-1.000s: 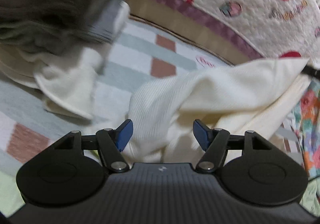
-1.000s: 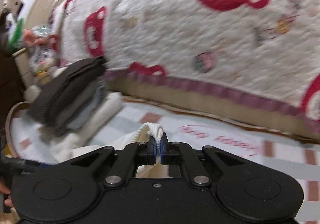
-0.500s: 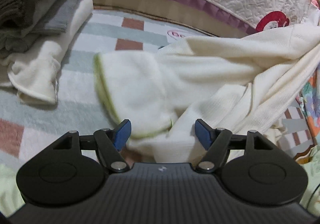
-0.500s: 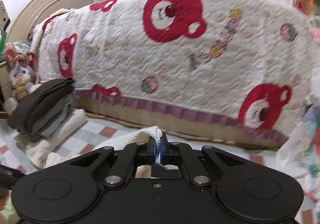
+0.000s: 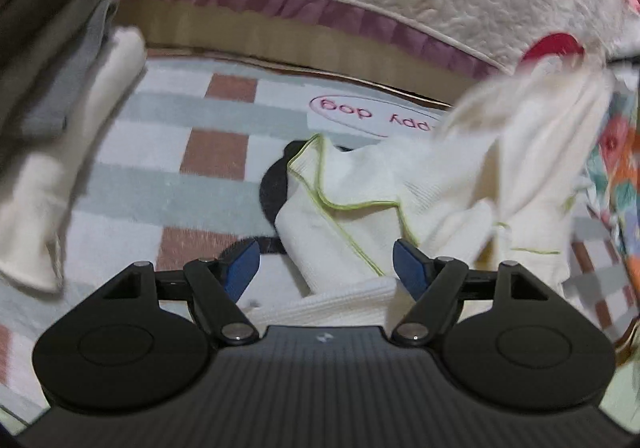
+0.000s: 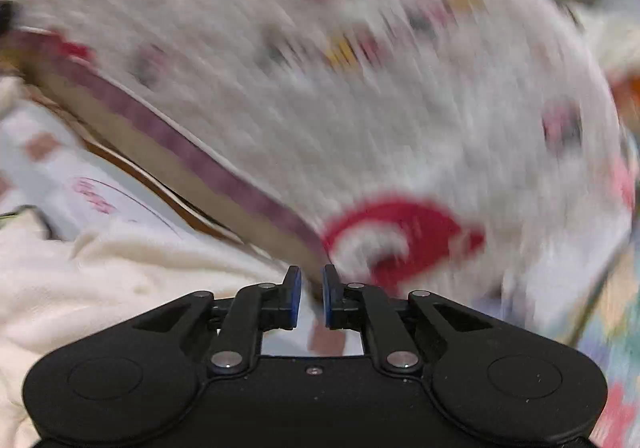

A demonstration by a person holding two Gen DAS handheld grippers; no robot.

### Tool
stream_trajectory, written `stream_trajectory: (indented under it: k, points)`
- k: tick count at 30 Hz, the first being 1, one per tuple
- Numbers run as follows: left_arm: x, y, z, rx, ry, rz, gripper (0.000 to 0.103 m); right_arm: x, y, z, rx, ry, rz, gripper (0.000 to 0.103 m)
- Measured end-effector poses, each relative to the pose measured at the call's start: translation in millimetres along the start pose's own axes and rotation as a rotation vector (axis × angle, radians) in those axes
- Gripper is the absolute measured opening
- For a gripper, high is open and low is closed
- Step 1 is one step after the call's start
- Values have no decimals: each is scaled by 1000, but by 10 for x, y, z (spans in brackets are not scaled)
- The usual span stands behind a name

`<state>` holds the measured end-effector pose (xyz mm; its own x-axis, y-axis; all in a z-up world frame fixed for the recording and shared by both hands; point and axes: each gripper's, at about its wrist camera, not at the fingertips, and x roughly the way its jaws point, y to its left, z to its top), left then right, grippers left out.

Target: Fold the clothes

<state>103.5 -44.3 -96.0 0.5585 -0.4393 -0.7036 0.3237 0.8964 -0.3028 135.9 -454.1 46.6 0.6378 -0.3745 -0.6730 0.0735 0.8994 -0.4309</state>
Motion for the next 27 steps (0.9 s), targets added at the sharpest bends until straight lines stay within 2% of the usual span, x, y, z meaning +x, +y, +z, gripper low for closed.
stream_trajectory:
  k: [3, 4, 6, 9, 13, 16, 18, 20, 21, 23, 24, 26, 27]
  points:
    - [101, 129, -105, 13, 44, -29, 73, 153, -70, -352, 135, 95, 103, 20]
    - [125, 184, -121, -6, 54, -48, 74, 173, -75, -484, 179, 130, 147, 21]
    - [176, 288, -127, -61, 76, -90, 76, 152, 20, -692, 195, 160, 245, 30]
    - [226, 353, -121, -100, 96, -133, 76, 75, 285, -794, 202, 187, 382, 37]
    - [276, 352, -181, -89, 133, -135, 76, -7, 662, -876, 218, 226, 562, 41]
    - [290, 376, -243, -126, 206, -133, 73, 27, 964, -881, 265, 263, 676, 44]
    - [292, 320, -271, -81, 258, -113, 67, 59, 1132, -926, 292, 280, 712, 47]
    - [260, 219, -288, -2, 248, -71, 67, 116, 1242, -983, 319, 296, 730, 56]
    - [247, 171, -295, 32, 232, -52, 67, 156, 1276, -1004, 340, 309, 726, 56]
    - [244, 138, -310, 50, 209, -43, 68, 226, 1291, -1061, 421, 308, 714, 59]
    - [259, 143, -335, 48, 203, -41, 72, 263, 1291, -1100, 473, 309, 712, 65]
    - [291, 155, -387, 45, 197, -40, 74, 381, 1328, -1163, 559, 321, 699, 65]
    - [301, 173, -402, 31, 192, -47, 74, 442, 1351, -1171, 577, 322, 684, 55]
